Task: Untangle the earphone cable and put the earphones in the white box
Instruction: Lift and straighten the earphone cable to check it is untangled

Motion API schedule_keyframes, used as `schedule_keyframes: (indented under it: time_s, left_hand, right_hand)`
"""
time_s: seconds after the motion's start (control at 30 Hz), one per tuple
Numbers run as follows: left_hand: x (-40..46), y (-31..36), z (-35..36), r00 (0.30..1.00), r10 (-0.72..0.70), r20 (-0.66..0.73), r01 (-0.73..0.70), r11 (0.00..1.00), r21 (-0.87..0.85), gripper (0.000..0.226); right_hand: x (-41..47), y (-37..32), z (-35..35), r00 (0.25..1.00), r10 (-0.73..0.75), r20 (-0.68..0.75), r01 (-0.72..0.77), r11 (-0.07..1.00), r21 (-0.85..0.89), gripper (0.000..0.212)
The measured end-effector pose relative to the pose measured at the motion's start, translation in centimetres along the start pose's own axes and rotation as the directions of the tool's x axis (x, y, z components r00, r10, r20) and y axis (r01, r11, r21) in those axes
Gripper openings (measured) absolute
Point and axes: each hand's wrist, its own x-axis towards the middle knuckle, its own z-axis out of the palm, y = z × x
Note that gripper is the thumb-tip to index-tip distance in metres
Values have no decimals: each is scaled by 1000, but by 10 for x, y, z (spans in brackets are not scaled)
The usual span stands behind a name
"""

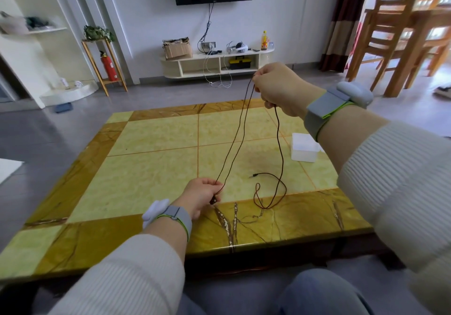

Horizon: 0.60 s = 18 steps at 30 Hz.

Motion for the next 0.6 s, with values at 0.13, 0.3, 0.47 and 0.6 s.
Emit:
schedule_keyframes:
  time_s: [0.13, 0.3, 0.47, 0.6]
  left_hand:
    - [1, -3, -4, 1000, 12, -13, -13, 999, -52, 12]
    - [-1, -1, -2, 997, -67, 33, 66, 997, 29, 26]
    - [-2, -6, -9, 1000, -26, 15, 23, 986, 164, 14]
    - [-3, -3, -10, 999, -27, 20, 26, 996, 81, 17]
  right_hand:
    - [1, 0, -1, 1000, 1, -29, -2, 1000, -29, 25]
    - [1, 5, 1, 1000, 11, -23, -11, 1000, -18, 26]
    - [1, 5, -1, 1000, 9, -26, -10, 1000, -20, 24]
    - [1, 9, 0, 1000, 0, -21, -1, 999, -40, 26]
